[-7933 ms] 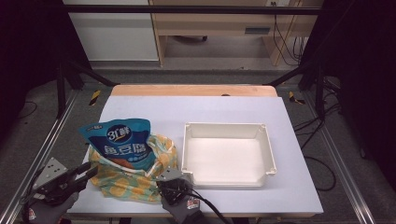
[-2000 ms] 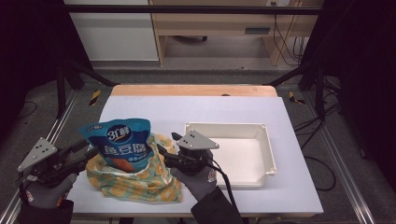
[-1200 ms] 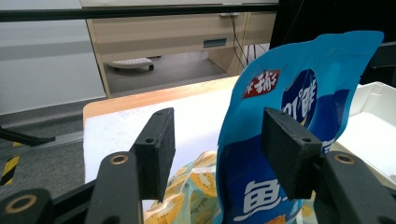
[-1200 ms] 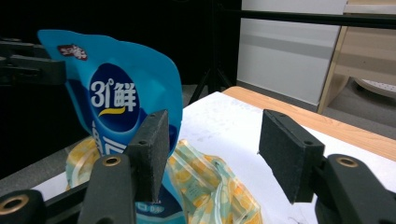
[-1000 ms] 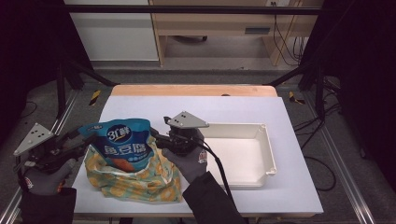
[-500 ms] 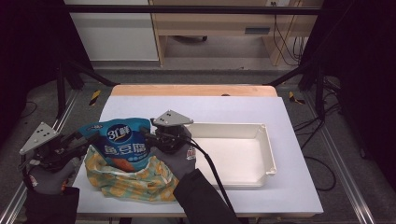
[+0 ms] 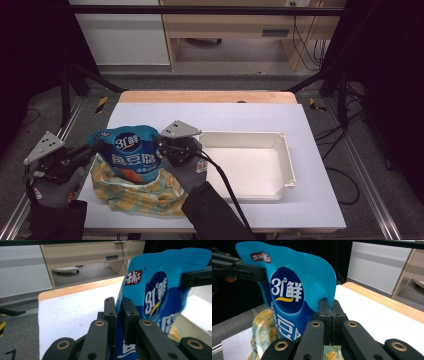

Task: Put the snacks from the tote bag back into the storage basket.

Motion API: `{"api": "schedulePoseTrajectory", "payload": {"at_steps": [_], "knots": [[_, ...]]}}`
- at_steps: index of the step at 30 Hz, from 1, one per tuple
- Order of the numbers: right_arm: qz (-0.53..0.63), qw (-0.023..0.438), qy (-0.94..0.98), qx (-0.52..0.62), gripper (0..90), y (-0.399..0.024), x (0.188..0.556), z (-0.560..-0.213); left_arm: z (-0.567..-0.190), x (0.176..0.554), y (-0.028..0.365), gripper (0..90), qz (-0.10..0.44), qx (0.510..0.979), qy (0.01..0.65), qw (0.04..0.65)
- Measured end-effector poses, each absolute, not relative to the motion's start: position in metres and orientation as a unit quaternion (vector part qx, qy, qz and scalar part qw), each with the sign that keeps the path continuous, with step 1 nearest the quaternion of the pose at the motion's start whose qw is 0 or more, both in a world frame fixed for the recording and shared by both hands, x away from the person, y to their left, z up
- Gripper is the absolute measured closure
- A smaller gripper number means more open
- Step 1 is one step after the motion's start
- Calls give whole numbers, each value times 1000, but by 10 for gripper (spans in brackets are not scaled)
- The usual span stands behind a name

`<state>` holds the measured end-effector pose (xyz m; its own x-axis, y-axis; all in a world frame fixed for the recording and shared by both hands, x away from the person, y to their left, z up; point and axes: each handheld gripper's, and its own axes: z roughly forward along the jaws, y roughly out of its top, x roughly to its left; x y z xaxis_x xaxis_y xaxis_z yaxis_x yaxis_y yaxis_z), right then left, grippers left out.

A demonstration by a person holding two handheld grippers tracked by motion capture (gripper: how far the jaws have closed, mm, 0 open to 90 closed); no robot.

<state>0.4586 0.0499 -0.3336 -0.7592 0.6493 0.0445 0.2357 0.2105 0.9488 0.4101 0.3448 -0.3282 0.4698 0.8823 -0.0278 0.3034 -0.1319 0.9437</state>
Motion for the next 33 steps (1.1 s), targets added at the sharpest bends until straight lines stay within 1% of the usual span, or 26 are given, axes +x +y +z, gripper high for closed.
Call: {"api": "schedulePoseTrajectory", "payload": {"at_steps": [2, 4, 7, 10, 12, 19, 23, 28, 33], "knots": [[555, 189, 757, 290, 899, 50, 457, -334, -328, 411, 346, 818, 287, 693, 429, 503], [556, 189, 755, 292, 874, 50, 458, -334, -329, 412, 347, 747, 286, 690, 434, 504], [561, 180, 751, 297, 818, 49, 461, -336, -329, 413, 349, 705, 280, 691, 436, 504], [561, 180, 751, 299, 793, 51, 462, -337, -332, 415, 347, 679, 276, 695, 437, 500], [561, 178, 751, 300, 797, 52, 462, -338, -333, 416, 346, 691, 276, 696, 437, 499], [558, 175, 754, 301, 871, 52, 462, -338, -333, 413, 344, 831, 295, 694, 440, 487], [554, 185, 754, 301, 893, 53, 462, -337, -332, 411, 343, 891, 306, 689, 442, 485], [553, 190, 754, 299, 900, 54, 460, -335, -332, 410, 343, 899, 310, 688, 444, 483], [559, 194, 750, 295, 900, 53, 457, -331, -327, 405, 343, 900, 317, 678, 439, 497]]}}
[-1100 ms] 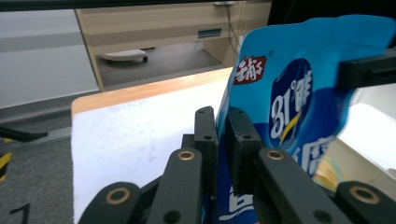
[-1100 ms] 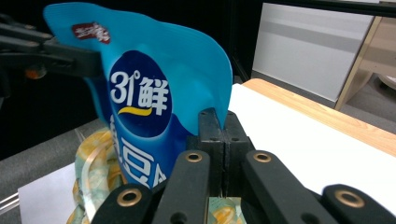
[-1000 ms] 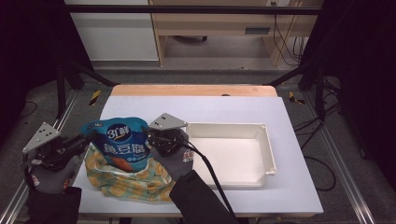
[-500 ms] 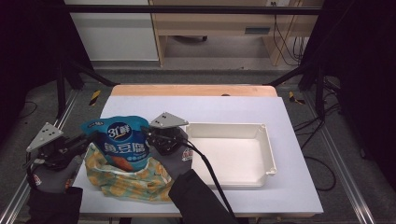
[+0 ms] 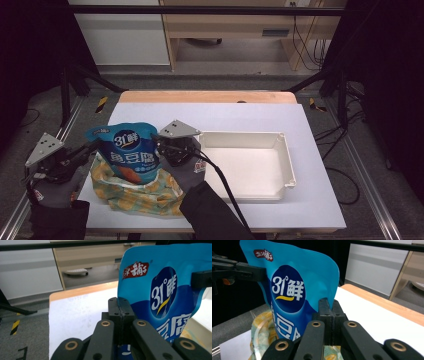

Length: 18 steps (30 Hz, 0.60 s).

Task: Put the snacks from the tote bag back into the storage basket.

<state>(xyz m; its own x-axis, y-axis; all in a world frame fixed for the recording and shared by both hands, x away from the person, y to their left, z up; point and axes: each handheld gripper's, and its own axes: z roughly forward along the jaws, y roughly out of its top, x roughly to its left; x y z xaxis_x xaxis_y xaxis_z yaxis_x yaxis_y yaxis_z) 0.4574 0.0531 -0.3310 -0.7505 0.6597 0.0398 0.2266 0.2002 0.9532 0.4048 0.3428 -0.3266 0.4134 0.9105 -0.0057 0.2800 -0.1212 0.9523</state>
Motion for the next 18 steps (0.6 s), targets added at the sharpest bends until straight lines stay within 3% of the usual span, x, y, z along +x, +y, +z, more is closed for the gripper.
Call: {"api": "schedulePoseTrajectory", "payload": {"at_steps": [18], "knots": [[572, 209, 746, 271, 900, 50, 446, -303, -302, 388, 344, 900, 328, 663, 424, 522]]}}
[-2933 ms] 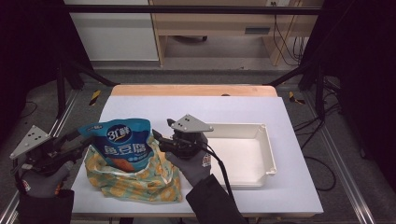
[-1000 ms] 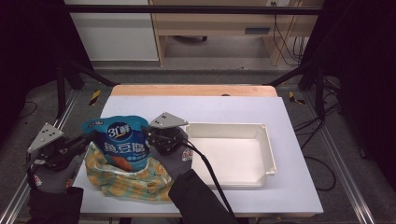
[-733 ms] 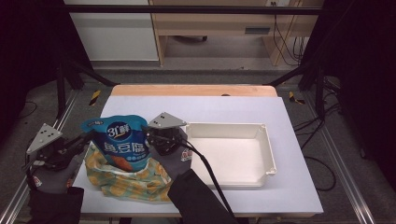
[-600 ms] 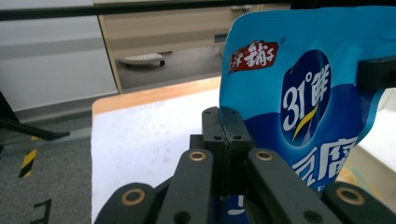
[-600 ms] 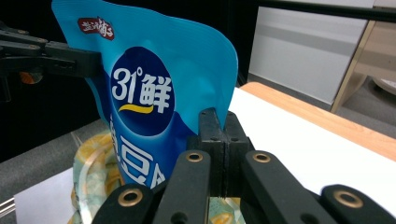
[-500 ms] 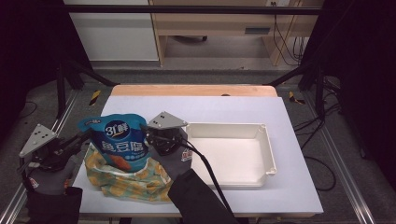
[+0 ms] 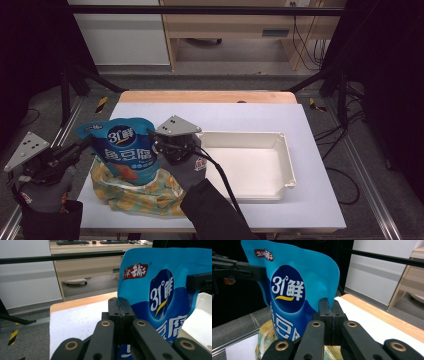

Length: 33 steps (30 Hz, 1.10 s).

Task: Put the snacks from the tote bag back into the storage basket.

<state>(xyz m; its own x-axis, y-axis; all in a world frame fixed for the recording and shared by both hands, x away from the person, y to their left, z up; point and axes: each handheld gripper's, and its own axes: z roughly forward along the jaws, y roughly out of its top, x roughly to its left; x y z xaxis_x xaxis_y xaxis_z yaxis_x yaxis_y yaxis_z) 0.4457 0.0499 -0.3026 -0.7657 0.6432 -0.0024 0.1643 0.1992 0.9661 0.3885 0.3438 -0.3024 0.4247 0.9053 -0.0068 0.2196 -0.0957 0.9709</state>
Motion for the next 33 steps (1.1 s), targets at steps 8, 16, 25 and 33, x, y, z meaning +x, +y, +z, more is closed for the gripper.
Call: {"api": "schedulePoseTrajectory", "payload": {"at_steps": [8, 16, 25, 33], "knots": [[574, 218, 745, 262, 900, 48, 441, -289, -290, 385, 343, 900, 337, 659, 415, 529], [579, 228, 739, 257, 900, 44, 439, -277, -276, 386, 338, 900, 345, 659, 410, 528], [587, 231, 732, 256, 900, 43, 441, -263, -260, 385, 337, 900, 353, 655, 405, 531], [590, 237, 731, 247, 900, 41, 436, -252, -250, 381, 335, 900, 355, 653, 401, 536]]}}
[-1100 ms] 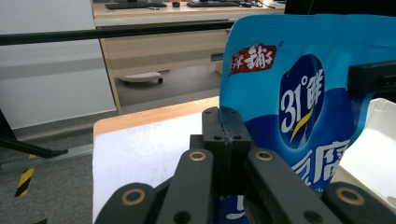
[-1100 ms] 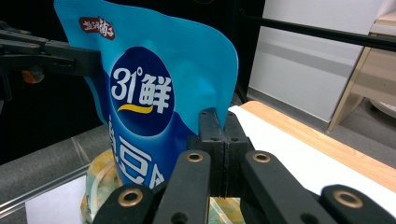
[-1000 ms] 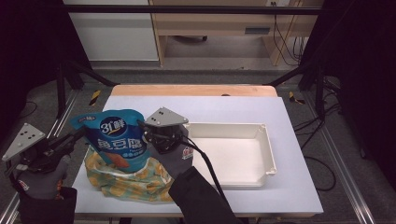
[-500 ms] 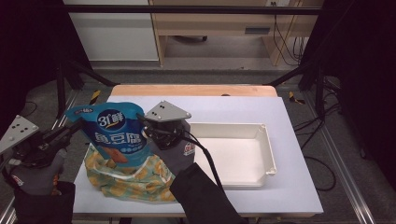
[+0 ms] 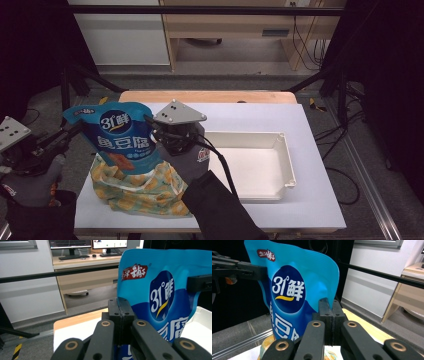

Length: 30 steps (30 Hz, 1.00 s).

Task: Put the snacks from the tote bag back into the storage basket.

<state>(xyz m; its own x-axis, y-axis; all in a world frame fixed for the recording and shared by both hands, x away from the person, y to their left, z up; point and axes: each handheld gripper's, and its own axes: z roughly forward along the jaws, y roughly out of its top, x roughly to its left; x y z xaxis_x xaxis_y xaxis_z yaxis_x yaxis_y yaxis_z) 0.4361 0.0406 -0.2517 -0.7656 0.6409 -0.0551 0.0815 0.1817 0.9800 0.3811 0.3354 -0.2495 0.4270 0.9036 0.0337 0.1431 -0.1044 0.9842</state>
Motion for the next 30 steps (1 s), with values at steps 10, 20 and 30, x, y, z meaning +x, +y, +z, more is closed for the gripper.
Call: {"api": "schedulePoseTrajectory", "payload": {"at_steps": [10, 20, 30], "knots": [[588, 243, 731, 248, 900, 26, 432, -244, -244, 380, 322, 900, 347, 656, 393, 543], [586, 250, 727, 258, 900, 2, 428, -241, -242, 383, 300, 900, 340, 662, 378, 551], [581, 258, 724, 270, 900, -29, 423, -242, -244, 388, 272, 900, 326, 673, 362, 556]]}}
